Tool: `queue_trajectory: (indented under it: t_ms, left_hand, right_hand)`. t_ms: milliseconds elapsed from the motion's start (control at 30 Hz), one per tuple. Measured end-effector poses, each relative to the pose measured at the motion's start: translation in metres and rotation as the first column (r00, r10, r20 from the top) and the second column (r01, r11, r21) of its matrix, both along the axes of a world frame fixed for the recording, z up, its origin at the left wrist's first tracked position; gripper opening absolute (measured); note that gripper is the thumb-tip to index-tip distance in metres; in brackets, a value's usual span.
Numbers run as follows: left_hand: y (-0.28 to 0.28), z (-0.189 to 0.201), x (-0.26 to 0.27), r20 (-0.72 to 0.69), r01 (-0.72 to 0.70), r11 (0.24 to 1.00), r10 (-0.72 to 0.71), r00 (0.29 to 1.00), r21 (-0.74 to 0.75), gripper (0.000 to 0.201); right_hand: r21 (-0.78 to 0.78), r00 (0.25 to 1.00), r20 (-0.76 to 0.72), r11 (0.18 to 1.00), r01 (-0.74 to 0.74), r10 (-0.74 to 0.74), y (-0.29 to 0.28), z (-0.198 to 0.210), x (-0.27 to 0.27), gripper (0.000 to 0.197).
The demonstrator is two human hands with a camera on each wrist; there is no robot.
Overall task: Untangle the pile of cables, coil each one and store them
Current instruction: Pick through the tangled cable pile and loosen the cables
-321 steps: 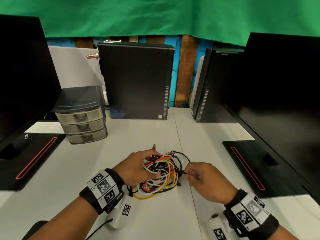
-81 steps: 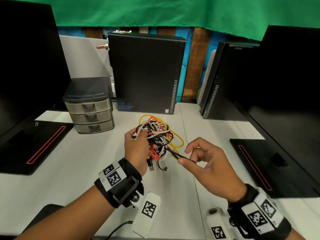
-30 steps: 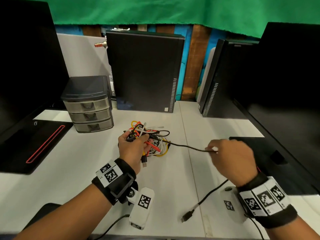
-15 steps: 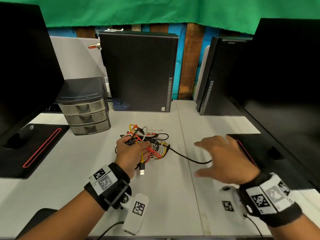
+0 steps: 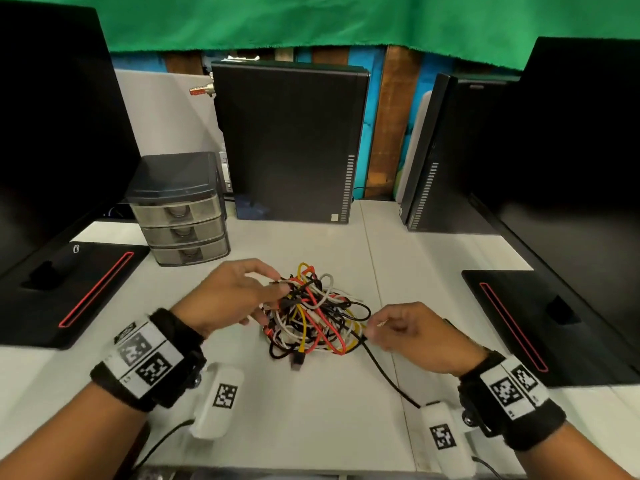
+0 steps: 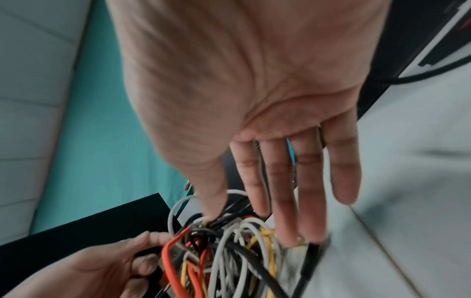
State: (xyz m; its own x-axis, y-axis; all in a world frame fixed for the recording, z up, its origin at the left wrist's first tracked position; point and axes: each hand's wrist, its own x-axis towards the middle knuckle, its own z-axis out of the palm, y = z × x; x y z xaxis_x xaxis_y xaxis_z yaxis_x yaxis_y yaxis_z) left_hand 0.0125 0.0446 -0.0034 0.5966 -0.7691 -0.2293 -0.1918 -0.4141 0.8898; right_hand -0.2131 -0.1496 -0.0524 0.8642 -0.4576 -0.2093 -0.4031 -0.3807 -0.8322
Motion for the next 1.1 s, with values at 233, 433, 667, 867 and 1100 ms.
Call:
queue_trajectory:
  t_ms: [233,433,667,867,1100]
  left_hand:
    - [-0.022,-0.034,0.014,0.119,0.029,0.993,-0.015,0.993,-0.118,0.009]
    - [-0.018,-0.052,0.011,0.110,0.125,0.974,-0.105,0.988,-0.191,0.020]
    - [-0.017,-0.061,0.004,0.255,0.210,0.959,-0.157,0.954,-0.193,0.028]
    - [-0.024,-0.069,-0.005,0.260,0.267,0.938,-0.207,0.943,-0.220,0.025]
    - [-0.024,-0.067,-0.002,0.096,0.222,0.943,-0.204,0.974,-0.248,0.014]
  right_hand:
    - [0.035,0.995,-0.070,0.997,-0.075,0.077,0.010,-0.016,0.004,0.009]
    - [0.116,0.974,0.091,0.973,0.198,-0.209,-0.004,-0.022,0.005,0.011]
    - [-0.093,0.987,0.108,0.987,0.133,-0.123,-0.012,-0.030,0.003,0.017]
    - [-0.073,0.988,0.151,0.997,0.041,-0.029,-0.006,-0.032,0.006,0.024]
    - [-0.086,0.977,0.212,0.995,0.054,-0.035,-0.009,-0.029,0.005,0.021]
